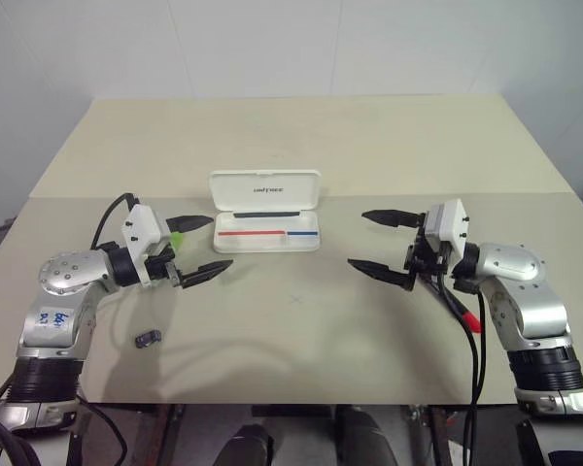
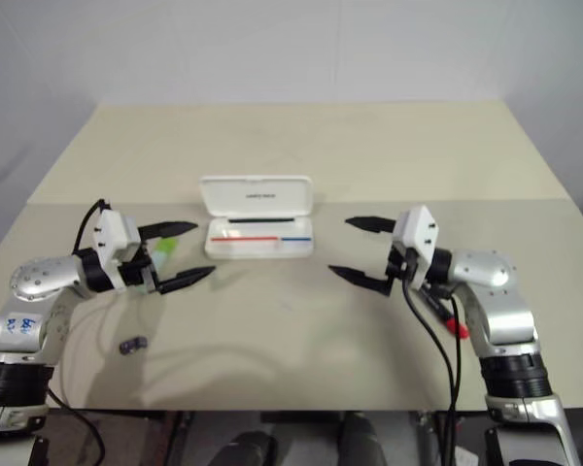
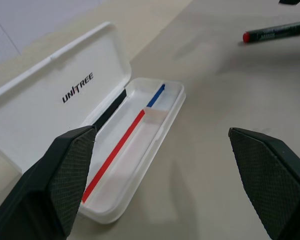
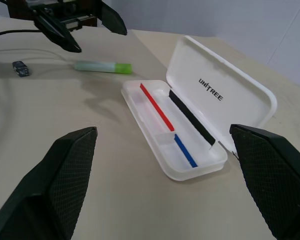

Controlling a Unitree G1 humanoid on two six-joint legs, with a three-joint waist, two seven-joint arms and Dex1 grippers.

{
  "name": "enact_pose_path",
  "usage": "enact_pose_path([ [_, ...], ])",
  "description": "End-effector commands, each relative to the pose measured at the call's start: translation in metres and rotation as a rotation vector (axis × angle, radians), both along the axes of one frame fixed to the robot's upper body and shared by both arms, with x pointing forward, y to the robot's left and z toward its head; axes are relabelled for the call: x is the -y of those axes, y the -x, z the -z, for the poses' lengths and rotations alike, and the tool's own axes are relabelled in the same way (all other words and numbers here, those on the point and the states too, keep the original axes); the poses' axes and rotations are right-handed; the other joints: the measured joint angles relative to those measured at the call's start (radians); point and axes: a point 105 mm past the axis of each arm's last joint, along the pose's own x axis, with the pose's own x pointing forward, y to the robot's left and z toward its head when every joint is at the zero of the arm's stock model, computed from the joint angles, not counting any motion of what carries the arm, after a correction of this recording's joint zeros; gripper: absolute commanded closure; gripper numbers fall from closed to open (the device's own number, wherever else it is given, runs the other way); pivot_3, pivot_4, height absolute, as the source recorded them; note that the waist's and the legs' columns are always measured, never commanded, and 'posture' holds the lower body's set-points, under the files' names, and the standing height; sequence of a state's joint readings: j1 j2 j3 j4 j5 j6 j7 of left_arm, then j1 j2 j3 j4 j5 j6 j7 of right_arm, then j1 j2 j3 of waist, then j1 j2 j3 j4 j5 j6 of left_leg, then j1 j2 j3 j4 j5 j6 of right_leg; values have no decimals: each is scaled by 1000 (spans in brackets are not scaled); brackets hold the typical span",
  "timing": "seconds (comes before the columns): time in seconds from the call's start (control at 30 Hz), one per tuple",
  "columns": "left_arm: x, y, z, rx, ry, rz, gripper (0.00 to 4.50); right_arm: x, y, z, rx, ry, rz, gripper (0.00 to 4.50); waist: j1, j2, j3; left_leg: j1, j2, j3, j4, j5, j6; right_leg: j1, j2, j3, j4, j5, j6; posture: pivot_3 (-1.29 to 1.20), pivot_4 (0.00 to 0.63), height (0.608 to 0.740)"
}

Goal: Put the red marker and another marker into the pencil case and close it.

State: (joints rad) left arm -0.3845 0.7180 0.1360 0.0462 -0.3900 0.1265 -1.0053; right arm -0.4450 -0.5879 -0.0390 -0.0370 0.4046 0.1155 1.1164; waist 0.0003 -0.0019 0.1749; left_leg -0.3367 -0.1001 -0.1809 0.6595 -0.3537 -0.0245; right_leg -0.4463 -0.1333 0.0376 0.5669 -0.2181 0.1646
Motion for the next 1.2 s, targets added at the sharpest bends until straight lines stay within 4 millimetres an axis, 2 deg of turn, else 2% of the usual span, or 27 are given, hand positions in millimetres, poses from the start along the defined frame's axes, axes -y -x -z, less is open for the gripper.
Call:
enact_pose_path([
  [0.03, -8, -1, -11, 43, -71, 16, 17, -16, 10, -12, 31, -33, -42, 0, -4, 0, 0, 0, 0, 0, 0, 0, 0, 0, 0, 0, 0, 0, 0, 0, 150, 740],
  [0.13, -17, -5, -9, 26, -126, 12, 17, -27, 15, -13, 16, -56, -44, 0, -3, 0, 0, 1, 2, 1, 0, 0, -1, 0, 2, 0, 0, 1, -1, 0, 150, 740],
  [0.3, -19, -20, -4, 17, -226, 27, 17, -43, 24, -18, 3, -79, -64, 0, 2, 0, 0, 1, 3, 2, 1, 0, -1, 0, 3, 0, 1, 1, -2, 0, 150, 740],
  [0.5, -9, -35, -1, 23, -275, 62, 17, -42, 22, -17, 16, -61, -72, 0, 1, -1, -1, 0, 3, 2, 2, -1, -1, 0, 3, -1, 0, 1, -2, 0, 150, 740],
  [0.6, -9, -40, 4, 20, -298, 60, 659, -43, 21, -18, 22, -64, -73, 0, -2, -1, -1, 1, 3, 3, 2, -1, -1, 0, 3, -2, 0, 1, -2, 0, 150, 740],
  [0.73, -11, -45, 12, 11, -353, 68, 1965, -45, 18, -19, 31, -66, -74, 0, -6, -1, -1, 1, 4, 5, 2, -2, -1, -2, 3, -2, 1, 1, -2, 0, 150, 740],
  [1.0, -11, -62, 15, 2, -407, 52, 1965, -56, 15, -17, 38, -73, -99, 0, -1, -2, -1, 0, 4, 5, 3, -2, 0, -1, 3, -2, 1, 2, -2, 0, 150, 740],
  [1.2, -3, -67, 19, -24, -440, 88, 1965, -58, 12, -18, 42, -86, -97, 0, -3, -2, -1, 0, 4, 7, 3, -3, 1, -2, 3, -3, 1, 2, -2, 0, 150, 740],
])
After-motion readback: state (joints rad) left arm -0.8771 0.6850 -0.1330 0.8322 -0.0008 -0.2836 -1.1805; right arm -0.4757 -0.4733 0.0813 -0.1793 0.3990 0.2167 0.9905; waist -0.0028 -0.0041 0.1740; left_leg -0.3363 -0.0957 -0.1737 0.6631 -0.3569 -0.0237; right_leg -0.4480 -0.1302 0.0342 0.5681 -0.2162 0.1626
